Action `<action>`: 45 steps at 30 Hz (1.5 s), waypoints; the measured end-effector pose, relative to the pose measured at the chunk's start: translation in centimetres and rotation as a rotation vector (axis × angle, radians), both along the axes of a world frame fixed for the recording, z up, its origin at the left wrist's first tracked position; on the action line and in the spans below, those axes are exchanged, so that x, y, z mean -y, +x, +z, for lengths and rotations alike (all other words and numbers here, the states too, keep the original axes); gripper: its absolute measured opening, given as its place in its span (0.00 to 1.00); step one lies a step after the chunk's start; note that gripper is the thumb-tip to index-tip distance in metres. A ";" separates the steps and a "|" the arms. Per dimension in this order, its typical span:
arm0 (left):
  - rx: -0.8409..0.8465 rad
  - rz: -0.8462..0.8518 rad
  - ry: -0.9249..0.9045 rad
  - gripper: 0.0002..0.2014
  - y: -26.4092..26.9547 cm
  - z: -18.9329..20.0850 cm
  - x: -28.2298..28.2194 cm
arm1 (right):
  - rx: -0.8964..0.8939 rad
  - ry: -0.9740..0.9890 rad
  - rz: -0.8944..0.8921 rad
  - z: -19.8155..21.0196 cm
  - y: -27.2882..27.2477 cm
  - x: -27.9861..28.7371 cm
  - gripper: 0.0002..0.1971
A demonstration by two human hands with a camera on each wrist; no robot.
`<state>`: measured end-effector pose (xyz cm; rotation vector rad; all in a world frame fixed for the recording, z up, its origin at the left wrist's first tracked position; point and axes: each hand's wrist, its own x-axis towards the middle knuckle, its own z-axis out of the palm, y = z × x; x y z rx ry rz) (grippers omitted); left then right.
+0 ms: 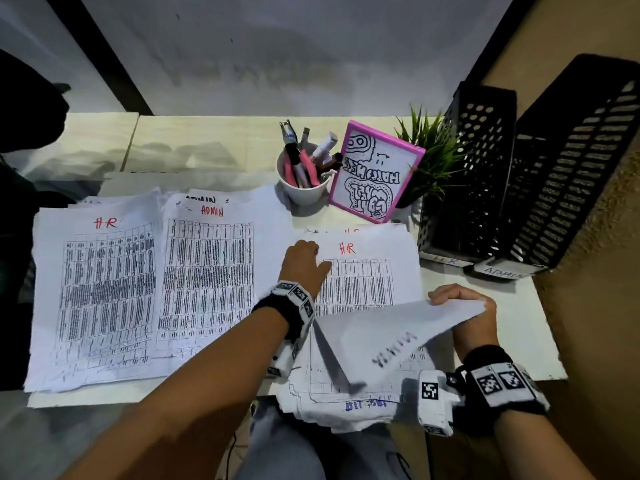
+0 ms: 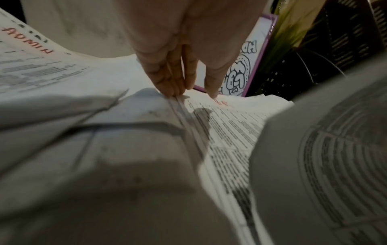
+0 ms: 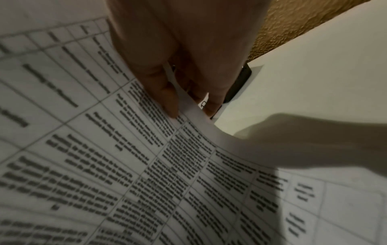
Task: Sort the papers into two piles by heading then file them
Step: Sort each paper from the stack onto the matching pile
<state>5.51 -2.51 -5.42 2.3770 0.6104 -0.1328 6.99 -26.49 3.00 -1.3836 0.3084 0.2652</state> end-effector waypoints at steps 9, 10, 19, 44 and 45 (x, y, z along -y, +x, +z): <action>0.169 0.126 -0.532 0.23 -1.6 3.0 1.9 | 0.025 -0.266 0.041 -2.8 2.1 0.7 0.23; 0.197 0.150 -0.693 0.25 -2.4 3.5 1.8 | 0.027 -0.241 0.026 -2.9 2.7 0.6 0.23; 0.333 0.176 -0.576 0.14 -8.6 6.7 -0.5 | -0.038 -0.017 0.033 -1.3 6.1 -5.9 0.11; 0.279 0.455 0.194 0.32 -12.6 4.3 -11.3 | 0.229 -1.311 0.605 -11.2 4.2 -4.6 0.27; 0.340 0.366 0.121 0.28 -11.9 4.2 -9.7 | 0.222 -1.356 0.558 -11.2 4.1 -4.7 0.33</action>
